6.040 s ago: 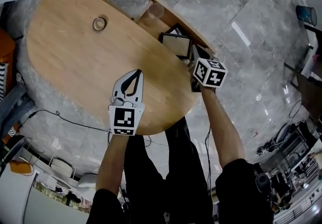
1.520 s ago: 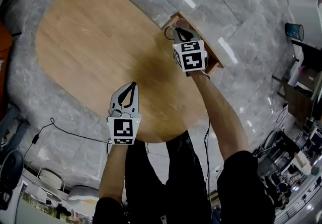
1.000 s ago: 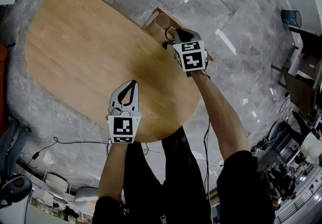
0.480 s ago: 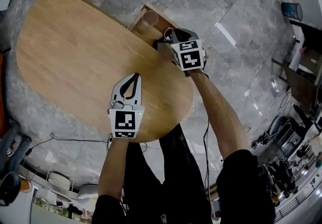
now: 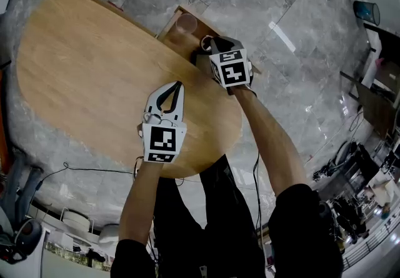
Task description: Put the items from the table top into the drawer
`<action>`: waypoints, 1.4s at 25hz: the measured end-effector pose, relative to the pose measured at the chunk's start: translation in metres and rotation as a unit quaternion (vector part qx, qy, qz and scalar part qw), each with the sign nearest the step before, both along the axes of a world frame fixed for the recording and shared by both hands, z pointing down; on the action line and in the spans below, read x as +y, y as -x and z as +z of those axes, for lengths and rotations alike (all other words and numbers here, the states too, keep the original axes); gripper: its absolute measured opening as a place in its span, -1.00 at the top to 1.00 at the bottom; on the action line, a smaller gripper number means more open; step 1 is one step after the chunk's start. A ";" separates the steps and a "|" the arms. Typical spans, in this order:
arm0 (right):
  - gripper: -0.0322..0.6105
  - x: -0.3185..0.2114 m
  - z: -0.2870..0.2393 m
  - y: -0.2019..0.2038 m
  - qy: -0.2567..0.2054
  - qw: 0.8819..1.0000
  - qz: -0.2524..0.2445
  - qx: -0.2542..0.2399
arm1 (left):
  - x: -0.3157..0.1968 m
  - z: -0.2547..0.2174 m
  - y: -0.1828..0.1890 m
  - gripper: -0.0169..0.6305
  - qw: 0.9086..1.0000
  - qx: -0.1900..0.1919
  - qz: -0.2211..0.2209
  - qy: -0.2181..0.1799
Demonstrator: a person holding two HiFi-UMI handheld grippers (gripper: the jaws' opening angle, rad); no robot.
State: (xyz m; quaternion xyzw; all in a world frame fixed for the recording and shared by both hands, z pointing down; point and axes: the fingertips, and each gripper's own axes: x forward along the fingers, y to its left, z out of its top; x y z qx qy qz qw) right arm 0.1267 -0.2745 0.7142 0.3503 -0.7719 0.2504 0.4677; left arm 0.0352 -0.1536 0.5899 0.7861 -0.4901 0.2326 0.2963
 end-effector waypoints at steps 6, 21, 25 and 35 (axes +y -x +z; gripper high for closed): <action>0.79 -0.002 0.017 0.014 0.020 1.000 0.004 0.002 | 0.004 0.004 0.005 0.90 1.000 0.003 0.001 0.013; 0.76 0.003 0.030 0.024 0.051 0.998 0.039 -0.004 | 0.033 0.015 0.044 0.90 0.999 -0.009 -0.012 0.036; 0.83 0.004 0.009 0.016 0.033 0.998 0.060 -0.015 | 0.031 0.008 0.049 0.90 0.999 -0.012 -0.017 0.028; 0.87 0.026 -0.097 0.011 -0.059 0.981 0.122 -0.136 | 0.014 -0.027 0.046 0.90 1.000 -0.005 -0.029 -0.004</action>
